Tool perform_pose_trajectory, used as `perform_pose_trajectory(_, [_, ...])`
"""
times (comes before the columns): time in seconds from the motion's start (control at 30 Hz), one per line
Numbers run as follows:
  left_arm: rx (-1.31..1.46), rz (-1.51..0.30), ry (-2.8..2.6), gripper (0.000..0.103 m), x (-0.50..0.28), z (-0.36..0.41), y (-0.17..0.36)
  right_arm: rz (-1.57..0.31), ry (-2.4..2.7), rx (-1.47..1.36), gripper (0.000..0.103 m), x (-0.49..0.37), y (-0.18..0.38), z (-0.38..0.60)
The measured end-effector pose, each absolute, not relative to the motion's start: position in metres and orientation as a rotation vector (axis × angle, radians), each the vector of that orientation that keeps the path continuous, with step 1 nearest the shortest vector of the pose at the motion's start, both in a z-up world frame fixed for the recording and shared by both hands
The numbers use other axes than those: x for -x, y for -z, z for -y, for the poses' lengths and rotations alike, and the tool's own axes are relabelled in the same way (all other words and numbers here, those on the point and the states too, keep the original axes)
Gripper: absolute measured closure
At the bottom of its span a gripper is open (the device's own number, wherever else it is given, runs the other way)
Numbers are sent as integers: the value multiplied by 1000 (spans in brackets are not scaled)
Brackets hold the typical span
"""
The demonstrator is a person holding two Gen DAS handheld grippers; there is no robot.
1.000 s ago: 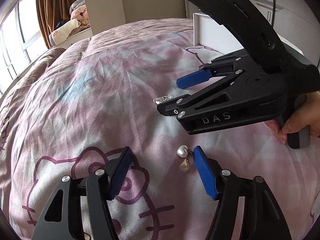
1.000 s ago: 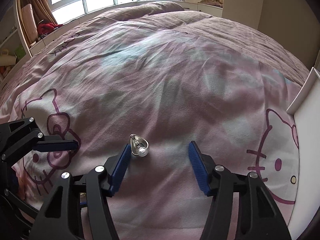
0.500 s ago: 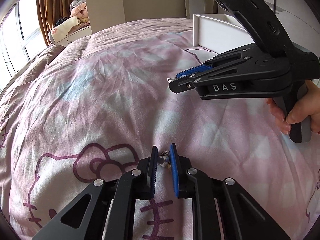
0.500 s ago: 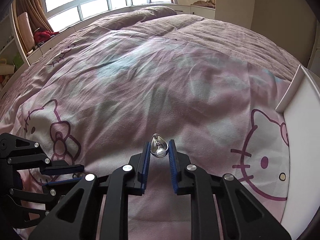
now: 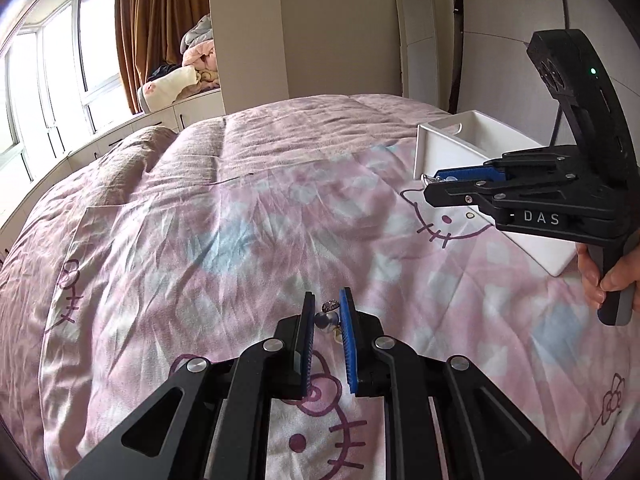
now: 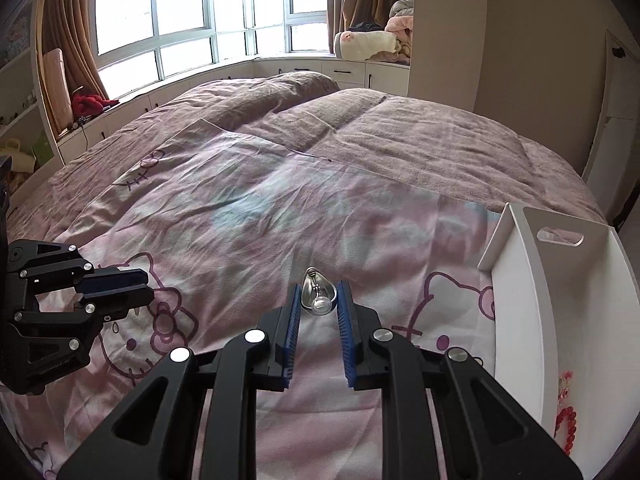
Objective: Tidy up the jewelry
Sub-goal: 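Carry heart charm in right tool while left tool carries pearl earring to tray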
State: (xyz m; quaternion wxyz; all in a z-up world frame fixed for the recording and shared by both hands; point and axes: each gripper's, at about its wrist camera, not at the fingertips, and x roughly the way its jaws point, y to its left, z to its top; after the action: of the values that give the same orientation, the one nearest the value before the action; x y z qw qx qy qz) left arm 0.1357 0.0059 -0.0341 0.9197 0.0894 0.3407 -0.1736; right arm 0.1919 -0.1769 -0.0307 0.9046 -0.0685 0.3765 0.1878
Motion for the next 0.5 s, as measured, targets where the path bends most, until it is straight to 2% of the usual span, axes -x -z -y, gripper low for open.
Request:
perform_pose_trajectory(0.27, [-159, -610, 367, 85, -133, 18, -25, -675, -365, 118, 84, -161, -25, 199])
perform_pose_trajectory(0.5, [-173, -575, 400, 85, -129, 61, -56, -595, -321, 94, 84, -131, -63, 232])
